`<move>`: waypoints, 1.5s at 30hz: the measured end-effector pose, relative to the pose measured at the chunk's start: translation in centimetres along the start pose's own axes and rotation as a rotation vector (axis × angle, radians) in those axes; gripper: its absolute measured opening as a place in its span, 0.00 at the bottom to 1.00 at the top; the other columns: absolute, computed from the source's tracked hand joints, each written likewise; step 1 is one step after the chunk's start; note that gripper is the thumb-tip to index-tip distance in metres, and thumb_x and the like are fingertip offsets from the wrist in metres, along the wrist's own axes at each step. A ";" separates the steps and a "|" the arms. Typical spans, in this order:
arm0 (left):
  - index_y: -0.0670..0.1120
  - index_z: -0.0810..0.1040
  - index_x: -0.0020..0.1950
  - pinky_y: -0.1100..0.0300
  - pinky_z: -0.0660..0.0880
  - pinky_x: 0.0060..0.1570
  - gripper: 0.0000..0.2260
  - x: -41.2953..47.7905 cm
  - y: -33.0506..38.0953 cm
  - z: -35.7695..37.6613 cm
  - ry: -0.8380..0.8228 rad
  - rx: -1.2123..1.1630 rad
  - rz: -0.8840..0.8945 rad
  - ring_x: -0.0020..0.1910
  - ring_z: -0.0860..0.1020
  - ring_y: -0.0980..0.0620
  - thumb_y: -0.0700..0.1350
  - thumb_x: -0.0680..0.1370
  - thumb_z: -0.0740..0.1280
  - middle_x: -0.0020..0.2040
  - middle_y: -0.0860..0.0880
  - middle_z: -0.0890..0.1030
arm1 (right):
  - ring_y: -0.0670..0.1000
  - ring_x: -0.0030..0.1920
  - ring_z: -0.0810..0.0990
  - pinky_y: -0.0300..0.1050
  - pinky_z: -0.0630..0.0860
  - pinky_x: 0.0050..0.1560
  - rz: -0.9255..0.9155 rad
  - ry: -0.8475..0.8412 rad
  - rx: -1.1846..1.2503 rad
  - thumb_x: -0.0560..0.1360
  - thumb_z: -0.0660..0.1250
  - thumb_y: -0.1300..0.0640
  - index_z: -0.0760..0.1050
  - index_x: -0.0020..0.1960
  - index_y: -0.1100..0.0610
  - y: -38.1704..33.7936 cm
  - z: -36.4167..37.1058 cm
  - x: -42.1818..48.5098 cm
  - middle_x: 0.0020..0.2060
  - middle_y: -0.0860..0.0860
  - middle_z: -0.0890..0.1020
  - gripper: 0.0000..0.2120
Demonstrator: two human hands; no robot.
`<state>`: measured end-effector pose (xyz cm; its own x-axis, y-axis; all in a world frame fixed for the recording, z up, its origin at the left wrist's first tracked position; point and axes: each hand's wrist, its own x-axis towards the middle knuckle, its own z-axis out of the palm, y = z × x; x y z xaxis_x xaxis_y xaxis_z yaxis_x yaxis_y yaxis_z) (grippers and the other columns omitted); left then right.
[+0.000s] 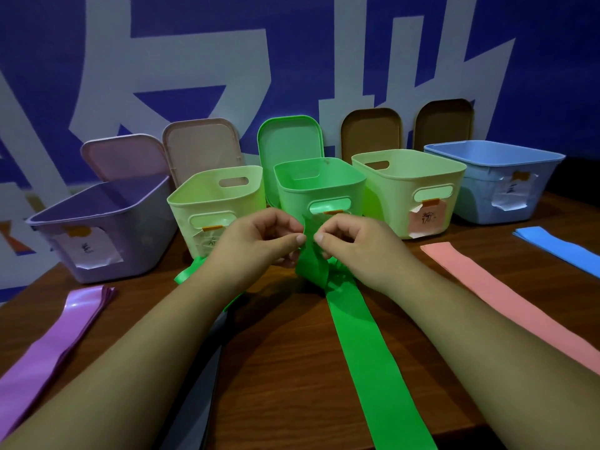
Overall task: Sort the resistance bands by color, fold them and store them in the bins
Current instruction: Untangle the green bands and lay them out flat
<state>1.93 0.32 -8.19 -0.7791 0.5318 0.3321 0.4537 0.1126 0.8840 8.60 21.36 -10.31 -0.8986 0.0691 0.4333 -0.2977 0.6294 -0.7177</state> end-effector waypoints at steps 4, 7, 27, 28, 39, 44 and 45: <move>0.40 0.82 0.56 0.53 0.86 0.45 0.07 0.0 -0.3 -0.1 -0.027 0.052 0.018 0.41 0.85 0.48 0.38 0.79 0.74 0.44 0.44 0.85 | 0.44 0.41 0.84 0.49 0.82 0.49 0.035 -0.041 0.050 0.84 0.67 0.43 0.85 0.49 0.46 -0.3 -0.1 0.0 0.44 0.44 0.87 0.12; 0.42 0.83 0.56 0.51 0.86 0.46 0.07 0.0 -0.5 -0.1 -0.046 0.098 0.033 0.41 0.85 0.48 0.39 0.79 0.75 0.44 0.45 0.86 | 0.45 0.41 0.85 0.48 0.82 0.48 0.044 -0.056 0.062 0.83 0.67 0.40 0.86 0.50 0.46 -0.4 0.0 -0.1 0.43 0.43 0.88 0.13; 0.43 0.83 0.57 0.56 0.85 0.45 0.09 0.1 -0.8 -0.4 -0.093 0.078 -0.015 0.43 0.86 0.49 0.40 0.78 0.74 0.45 0.47 0.86 | 0.46 0.40 0.84 0.43 0.76 0.43 0.041 -0.108 0.068 0.85 0.67 0.47 0.85 0.51 0.46 -0.3 0.0 -0.1 0.44 0.43 0.88 0.10; 0.43 0.83 0.57 0.57 0.85 0.45 0.09 0.1 -0.7 -0.4 -0.095 0.081 -0.015 0.43 0.86 0.49 0.41 0.78 0.74 0.45 0.47 0.86 | 0.46 0.40 0.84 0.44 0.76 0.43 0.038 -0.110 0.062 0.85 0.67 0.47 0.85 0.51 0.46 -0.3 0.0 -0.1 0.44 0.43 0.88 0.09; 0.44 0.83 0.56 0.58 0.84 0.45 0.08 0.2 -1.1 -0.5 -0.131 0.089 -0.037 0.43 0.85 0.51 0.40 0.78 0.74 0.45 0.49 0.86 | 0.43 0.45 0.83 0.48 0.81 0.50 -0.027 -0.159 -0.022 0.83 0.69 0.47 0.85 0.49 0.45 0.1 -0.3 -0.1 0.44 0.42 0.86 0.07; 0.46 0.84 0.57 0.54 0.85 0.48 0.09 0.2 -1.2 -0.7 -0.151 0.097 -0.044 0.45 0.85 0.49 0.44 0.77 0.74 0.48 0.45 0.87 | 0.40 0.45 0.82 0.41 0.76 0.47 -0.042 -0.170 -0.035 0.83 0.71 0.47 0.85 0.50 0.44 0.3 -0.4 -0.2 0.43 0.39 0.85 0.05; 0.46 0.84 0.57 0.55 0.85 0.48 0.08 0.2 -1.2 -0.7 -0.153 0.101 -0.045 0.45 0.85 0.50 0.43 0.78 0.74 0.48 0.44 0.87 | 0.39 0.45 0.82 0.40 0.76 0.46 -0.042 -0.169 -0.039 0.83 0.71 0.47 0.85 0.50 0.44 0.3 -0.5 -0.2 0.42 0.39 0.85 0.05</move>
<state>0.96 -0.32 -8.93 -0.7282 0.6447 0.2325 0.4670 0.2185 0.8568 8.84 21.87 -10.34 -0.9281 -0.0870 0.3620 -0.3263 0.6586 -0.6781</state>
